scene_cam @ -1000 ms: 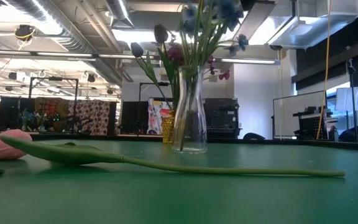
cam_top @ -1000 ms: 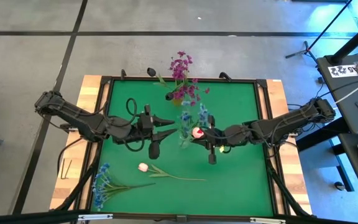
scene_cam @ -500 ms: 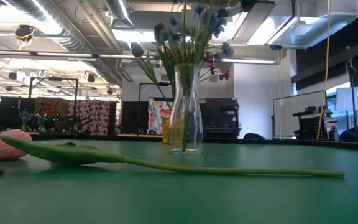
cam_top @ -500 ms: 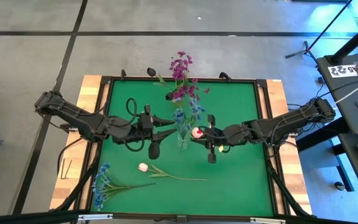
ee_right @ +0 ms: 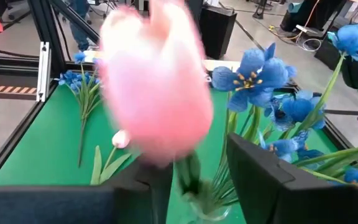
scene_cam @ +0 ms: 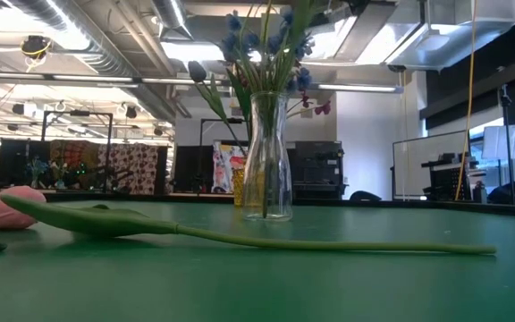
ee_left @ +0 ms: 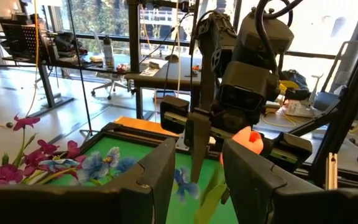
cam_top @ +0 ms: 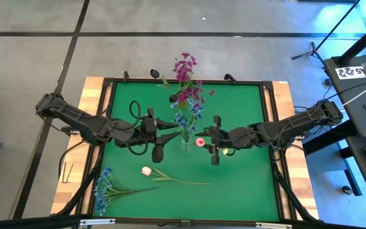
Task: Sort flowers into vase by color
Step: Put the right pink flower into the transparent vase
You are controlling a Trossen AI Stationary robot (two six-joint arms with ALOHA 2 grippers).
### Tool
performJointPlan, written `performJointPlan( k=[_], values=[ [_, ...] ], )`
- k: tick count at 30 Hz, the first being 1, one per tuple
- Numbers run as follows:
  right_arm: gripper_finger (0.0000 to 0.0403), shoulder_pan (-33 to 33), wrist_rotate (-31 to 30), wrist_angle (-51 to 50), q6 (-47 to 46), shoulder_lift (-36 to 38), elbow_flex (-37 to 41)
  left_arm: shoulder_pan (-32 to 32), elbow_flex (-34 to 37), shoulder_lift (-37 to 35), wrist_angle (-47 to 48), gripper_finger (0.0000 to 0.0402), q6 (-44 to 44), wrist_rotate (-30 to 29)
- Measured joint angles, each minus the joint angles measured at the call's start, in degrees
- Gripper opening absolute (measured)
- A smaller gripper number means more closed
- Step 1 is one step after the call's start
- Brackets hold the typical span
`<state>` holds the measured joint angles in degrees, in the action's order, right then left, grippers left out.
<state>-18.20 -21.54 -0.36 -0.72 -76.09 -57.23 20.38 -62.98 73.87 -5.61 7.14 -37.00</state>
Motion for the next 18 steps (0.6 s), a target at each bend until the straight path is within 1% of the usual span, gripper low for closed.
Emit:
performJointPlan(
  k=[3,5,9,12,14,18],
  values=[
    [0.0159,0.0,0.0,-0.3,1.0,0.1,0.0,0.0,0.0,0.0,0.1,0.0130,0.0,0.0],
    [0.0163,0.0,0.0,-2.9,1.1,0.9,-0.2,0.0,0.0,0.0,0.5,0.0130,0.0,0.0],
    [0.0167,-0.2,-3.1,-14.7,-0.7,2.6,-4.1,0.0,0.0,0.0,1.5,0.0130,0.0,0.0],
    [0.0168,-0.2,-3.5,-21.5,-2.8,2.7,-7.5,0.0,0.0,-0.1,1.5,0.0130,0.0,0.0],
    [0.0168,-0.2,-3.3,-22.7,-3.2,2.7,-8.7,-0.1,0.0,-0.1,1.5,0.0130,0.0,0.0],
    [0.0168,-0.2,-0.7,-22.5,-2.4,2.7,-9.5,-0.2,0.0,-0.1,1.8,0.0130,0.3,0.0]
  ],
)
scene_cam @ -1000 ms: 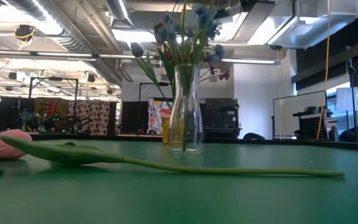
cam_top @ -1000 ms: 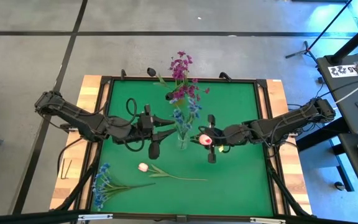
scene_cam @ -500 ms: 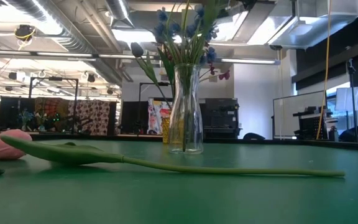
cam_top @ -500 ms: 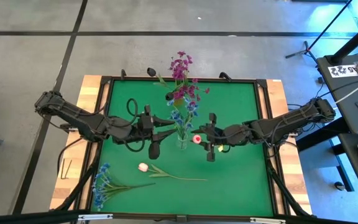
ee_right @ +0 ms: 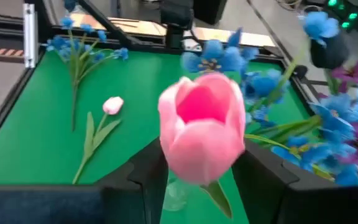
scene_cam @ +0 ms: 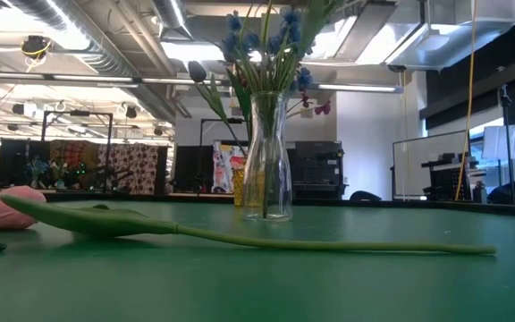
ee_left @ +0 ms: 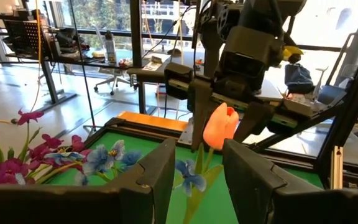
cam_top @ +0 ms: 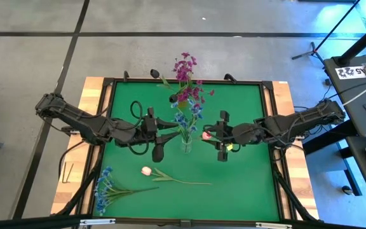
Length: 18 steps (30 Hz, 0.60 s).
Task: Sort flowers into vase by color
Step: Put the right pink flower into the transparent vase, then put the pink flowers into the transparent vase
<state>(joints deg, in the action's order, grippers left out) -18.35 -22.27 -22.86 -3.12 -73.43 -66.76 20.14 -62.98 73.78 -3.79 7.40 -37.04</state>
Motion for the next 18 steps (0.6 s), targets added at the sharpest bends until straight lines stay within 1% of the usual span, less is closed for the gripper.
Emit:
performJointPlan(
  k=[4,7,10,13,18],
  values=[
    [0.0168,0.0,0.4,-0.5,0.5,0.0,-0.1,0.0,0.0,0.0,0.1,0.0130,0.1,0.0],
    [0.0168,0.0,0.4,-4.5,0.2,0.5,-0.1,0.0,0.0,0.0,0.6,0.0130,0.2,0.0],
    [0.0168,0.0,0.4,-8.0,-1.3,1.5,-0.1,0.0,0.0,0.0,1.0,0.0130,0.2,0.0],
    [0.0168,0.0,0.9,-9.3,-2.6,2.4,-0.1,0.0,0.0,0.0,1.1,0.0130,0.2,0.0],
    [0.0168,0.0,2.4,-17.1,-7.4,5.0,-0.1,0.0,0.0,0.0,2.1,0.0130,1.4,0.0]
  ],
)
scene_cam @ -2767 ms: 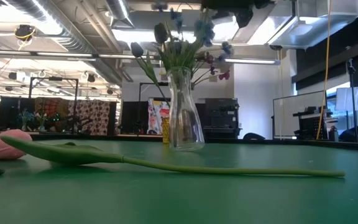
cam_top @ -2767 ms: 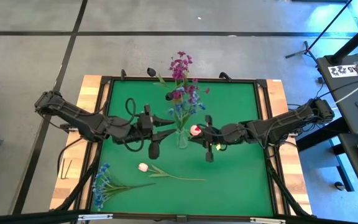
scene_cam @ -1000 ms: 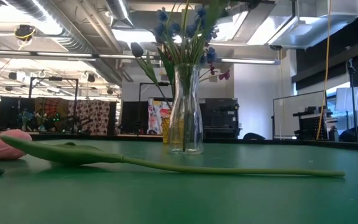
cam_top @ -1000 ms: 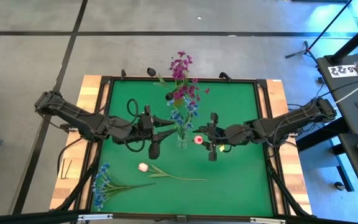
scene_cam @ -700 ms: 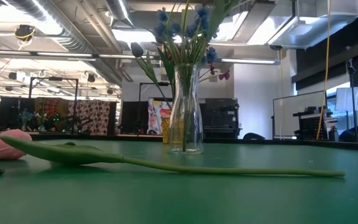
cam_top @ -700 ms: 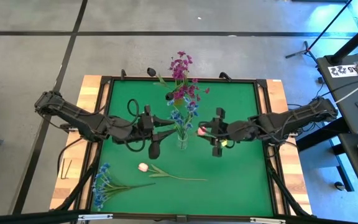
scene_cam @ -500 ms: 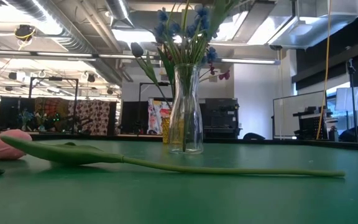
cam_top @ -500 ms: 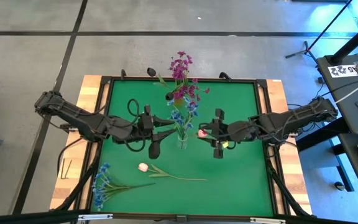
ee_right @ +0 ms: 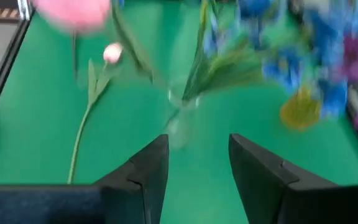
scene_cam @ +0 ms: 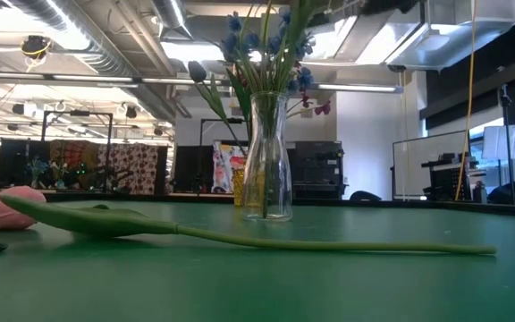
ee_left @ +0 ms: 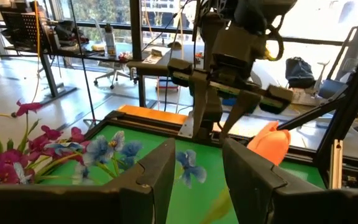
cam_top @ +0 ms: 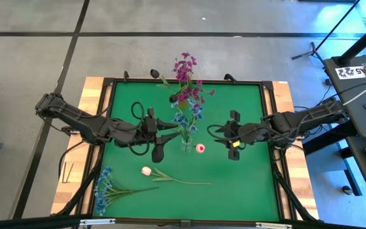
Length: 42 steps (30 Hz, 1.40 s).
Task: Sort flowers into vase by color
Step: Put the pink flowers into the transparent vase
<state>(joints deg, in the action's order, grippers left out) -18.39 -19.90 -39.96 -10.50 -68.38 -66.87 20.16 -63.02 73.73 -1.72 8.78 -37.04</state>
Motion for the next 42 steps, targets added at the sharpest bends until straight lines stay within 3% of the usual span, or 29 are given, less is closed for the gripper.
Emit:
performJointPlan(
  k=[4,9,13,19,24,29,42],
  values=[
    [0.0168,-0.1,4.3,-3.9,-3.4,2.1,0.1,0.0,0.0,0.0,0.7,0.0130,0.1,0.0],
    [0.0168,-6.3,7.6,3.7,-2.7,0.4,3.9,-0.2,0.0,0.0,2.4,0.0130,0.2,0.0],
    [0.0168,-12.1,6.8,10.1,-1.9,-4.3,8.0,0.0,0.0,-0.4,4.0,0.0130,0.3,-0.1],
    [0.0168,-17.4,2.9,28.1,-1.8,-14.5,13.6,0.4,0.0,-1.9,4.1,0.0130,0.8,-0.4],
    [0.0168,-16.5,1.4,39.8,-5.6,-24.0,14.2,0.4,0.0,-1.9,5.1,0.0130,1.8,-0.4],
    [0.0168,-13.4,3.6,48.6,-5.8,-31.4,14.0,0.3,0.0,-1.9,5.5,0.0130,2.7,-0.4],
    [0.0168,-8.5,9.0,55.1,-5.6,-41.6,11.6,-0.6,0.0,-1.7,6.1,0.0130,3.1,-0.4]
  ],
)
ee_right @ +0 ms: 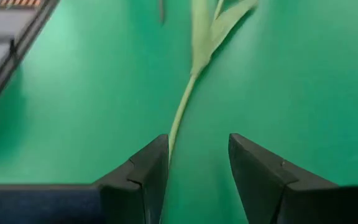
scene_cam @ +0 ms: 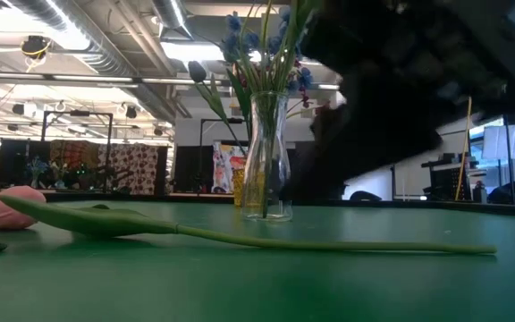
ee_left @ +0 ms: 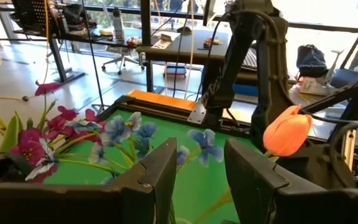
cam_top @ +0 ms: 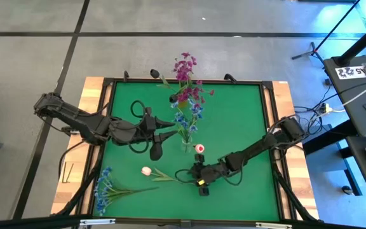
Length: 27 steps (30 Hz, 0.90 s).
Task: Sort flowers into vase by color
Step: Put the pink flowers into the transparent vase
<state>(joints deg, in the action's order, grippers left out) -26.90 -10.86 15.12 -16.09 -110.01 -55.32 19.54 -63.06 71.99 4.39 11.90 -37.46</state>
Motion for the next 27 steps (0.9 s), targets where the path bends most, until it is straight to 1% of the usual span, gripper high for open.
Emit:
performJointPlan(
  k=[6,10,14,17,21,27],
  values=[
    [0.0168,-0.1,6.7,-1.7,-0.6,-2.4,-0.3,-0.3,0.0,0.0,0.3,0.0130,0.2,0.0],
    [0.0168,-0.1,7.4,-3.0,-1.5,-2.5,-0.4,-0.8,0.0,0.0,0.5,0.0130,1.2,0.0],
    [0.0166,-0.3,3.0,-7.1,-1.3,-2.4,-0.6,-1.3,0.1,0.0,0.8,0.0130,1.5,0.0],
    [0.0153,-0.3,0.0,-10.9,-1.0,-2.2,-0.7,-1.3,0.1,0.0,0.8,0.0130,1.5,0.0],
    [0.0117,-0.3,-2.8,-15.0,-0.3,-2.2,-0.7,-1.3,0.1,0.0,0.8,0.0130,1.5,0.0],
    [0.0056,-0.2,-3.7,-17.2,1.4,-2.2,-0.7,-1.3,0.1,0.0,0.8,0.0130,1.5,0.0]
  ],
)
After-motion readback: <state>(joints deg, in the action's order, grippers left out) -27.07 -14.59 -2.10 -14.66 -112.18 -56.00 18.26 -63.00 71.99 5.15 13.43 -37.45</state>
